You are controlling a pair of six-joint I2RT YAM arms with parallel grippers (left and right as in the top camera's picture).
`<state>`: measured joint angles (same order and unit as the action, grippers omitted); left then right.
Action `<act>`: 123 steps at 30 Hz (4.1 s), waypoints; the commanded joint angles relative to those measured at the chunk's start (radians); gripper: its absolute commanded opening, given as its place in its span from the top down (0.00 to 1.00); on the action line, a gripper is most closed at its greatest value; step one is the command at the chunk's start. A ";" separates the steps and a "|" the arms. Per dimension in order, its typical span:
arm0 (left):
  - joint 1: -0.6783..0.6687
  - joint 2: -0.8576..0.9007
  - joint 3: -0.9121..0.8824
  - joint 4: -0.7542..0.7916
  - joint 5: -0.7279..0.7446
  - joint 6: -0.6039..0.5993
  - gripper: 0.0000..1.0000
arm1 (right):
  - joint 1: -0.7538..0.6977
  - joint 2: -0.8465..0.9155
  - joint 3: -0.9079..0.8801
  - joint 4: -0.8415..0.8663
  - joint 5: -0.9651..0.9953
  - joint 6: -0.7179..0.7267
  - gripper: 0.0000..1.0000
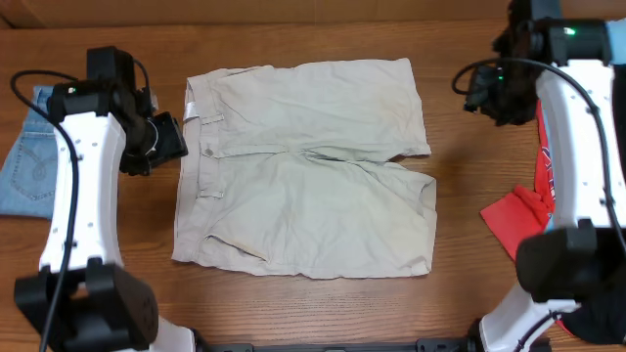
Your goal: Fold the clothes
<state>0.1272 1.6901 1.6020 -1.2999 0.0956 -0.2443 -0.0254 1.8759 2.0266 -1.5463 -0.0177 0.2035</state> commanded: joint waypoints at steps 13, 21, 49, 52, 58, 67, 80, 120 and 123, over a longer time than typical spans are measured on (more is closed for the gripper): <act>-0.182 -0.235 -0.196 -0.010 -0.023 -0.041 0.43 | -0.004 -0.431 -0.186 0.011 0.084 0.108 0.31; -0.181 -0.392 -0.407 -0.007 -0.045 -0.102 0.42 | -0.004 -0.645 -0.568 0.124 -0.092 0.104 0.00; 0.198 -0.504 -0.921 0.352 -0.009 -0.296 0.23 | -0.002 -0.670 -0.975 0.283 -0.206 0.105 0.00; 0.201 -0.497 -0.955 0.420 0.035 -0.275 0.23 | -0.002 -0.670 -0.975 0.283 -0.206 0.105 0.00; 0.200 -0.486 -1.021 0.528 0.040 -0.275 0.23 | -0.002 -0.670 -0.975 0.282 -0.212 0.105 0.00; 0.200 -0.484 -1.146 0.696 0.040 -0.276 0.32 | -0.002 -0.670 -0.975 0.282 -0.213 0.105 0.00; 0.200 -0.484 -1.166 0.740 0.082 -0.275 0.82 | -0.002 -0.670 -0.975 0.274 -0.238 0.105 0.00; 0.200 -0.484 -0.970 0.483 0.087 -0.207 0.96 | -0.002 -0.636 -1.545 0.672 -0.518 0.410 0.22; 0.200 -0.484 -0.970 0.484 0.088 -0.207 0.96 | -0.002 -0.636 -1.563 0.721 -0.507 0.431 0.30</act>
<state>0.3225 1.2007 0.6193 -0.8108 0.1726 -0.4831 -0.0257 1.2392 0.4808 -0.8486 -0.5240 0.5835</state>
